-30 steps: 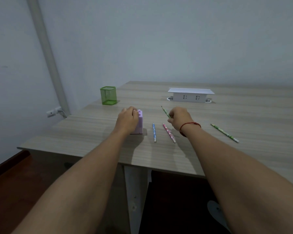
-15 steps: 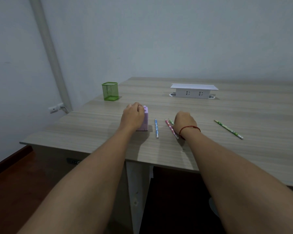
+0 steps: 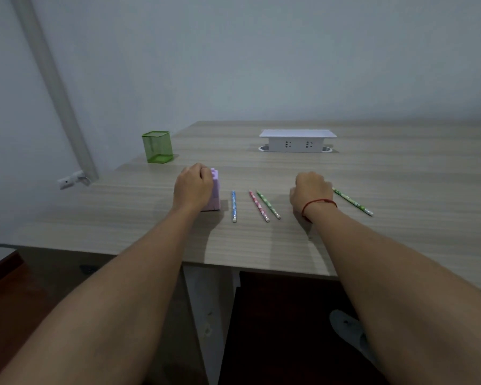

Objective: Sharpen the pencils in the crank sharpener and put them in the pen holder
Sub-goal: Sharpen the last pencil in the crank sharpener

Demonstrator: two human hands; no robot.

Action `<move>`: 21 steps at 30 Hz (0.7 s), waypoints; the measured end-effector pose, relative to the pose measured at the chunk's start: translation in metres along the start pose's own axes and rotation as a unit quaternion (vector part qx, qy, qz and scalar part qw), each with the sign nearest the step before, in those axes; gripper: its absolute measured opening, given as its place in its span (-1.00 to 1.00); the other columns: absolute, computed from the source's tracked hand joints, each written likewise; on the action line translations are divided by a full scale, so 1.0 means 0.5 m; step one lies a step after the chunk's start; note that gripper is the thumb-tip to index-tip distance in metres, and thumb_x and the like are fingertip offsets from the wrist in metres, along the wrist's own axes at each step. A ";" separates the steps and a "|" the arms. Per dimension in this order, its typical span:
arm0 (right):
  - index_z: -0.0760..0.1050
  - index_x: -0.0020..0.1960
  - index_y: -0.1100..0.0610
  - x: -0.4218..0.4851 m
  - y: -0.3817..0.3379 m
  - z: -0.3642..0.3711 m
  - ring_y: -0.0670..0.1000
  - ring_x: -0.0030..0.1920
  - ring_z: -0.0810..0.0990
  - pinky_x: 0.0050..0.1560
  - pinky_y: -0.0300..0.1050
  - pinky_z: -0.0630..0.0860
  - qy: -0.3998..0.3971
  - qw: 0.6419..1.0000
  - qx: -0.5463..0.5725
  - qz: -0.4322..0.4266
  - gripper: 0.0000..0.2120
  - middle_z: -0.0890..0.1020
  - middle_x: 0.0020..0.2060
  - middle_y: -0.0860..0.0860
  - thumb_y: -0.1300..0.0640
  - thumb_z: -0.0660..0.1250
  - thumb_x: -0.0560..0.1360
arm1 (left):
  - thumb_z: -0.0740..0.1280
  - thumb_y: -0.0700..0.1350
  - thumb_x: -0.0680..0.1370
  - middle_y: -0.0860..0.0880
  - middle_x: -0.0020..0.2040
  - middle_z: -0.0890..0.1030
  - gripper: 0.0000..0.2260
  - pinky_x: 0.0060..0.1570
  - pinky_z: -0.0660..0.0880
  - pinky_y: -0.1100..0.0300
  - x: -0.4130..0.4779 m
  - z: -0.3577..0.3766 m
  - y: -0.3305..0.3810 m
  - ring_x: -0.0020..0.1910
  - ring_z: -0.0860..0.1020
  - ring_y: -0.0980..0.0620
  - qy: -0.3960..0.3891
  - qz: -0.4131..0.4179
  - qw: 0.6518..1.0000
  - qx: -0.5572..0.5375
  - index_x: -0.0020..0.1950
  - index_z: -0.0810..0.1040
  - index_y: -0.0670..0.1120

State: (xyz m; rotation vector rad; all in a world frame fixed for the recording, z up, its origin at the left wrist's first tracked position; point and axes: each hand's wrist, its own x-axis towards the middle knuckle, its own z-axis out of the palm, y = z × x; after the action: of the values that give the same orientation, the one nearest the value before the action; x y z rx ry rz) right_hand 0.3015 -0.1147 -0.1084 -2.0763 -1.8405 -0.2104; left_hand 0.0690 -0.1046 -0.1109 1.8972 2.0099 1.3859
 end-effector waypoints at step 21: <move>0.52 0.23 0.25 0.006 -0.006 -0.008 0.25 0.24 0.51 0.21 0.02 0.47 -0.067 0.993 0.094 0.028 -0.72 0.54 0.21 0.25 0.30 0.20 0.55 | 0.06 -0.11 0.60 -0.21 0.04 0.58 -0.72 -0.06 0.38 0.06 0.004 0.007 -0.005 0.03 0.48 -0.16 -0.008 -0.006 1.000 -0.012 0.02 0.55 -0.16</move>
State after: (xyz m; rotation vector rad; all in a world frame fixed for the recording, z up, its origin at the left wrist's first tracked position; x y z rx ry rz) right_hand 0.2994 -0.1129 -0.1033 -2.0520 -1.7967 0.1154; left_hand 0.0688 -0.1008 -0.1133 1.8772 1.9849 1.3823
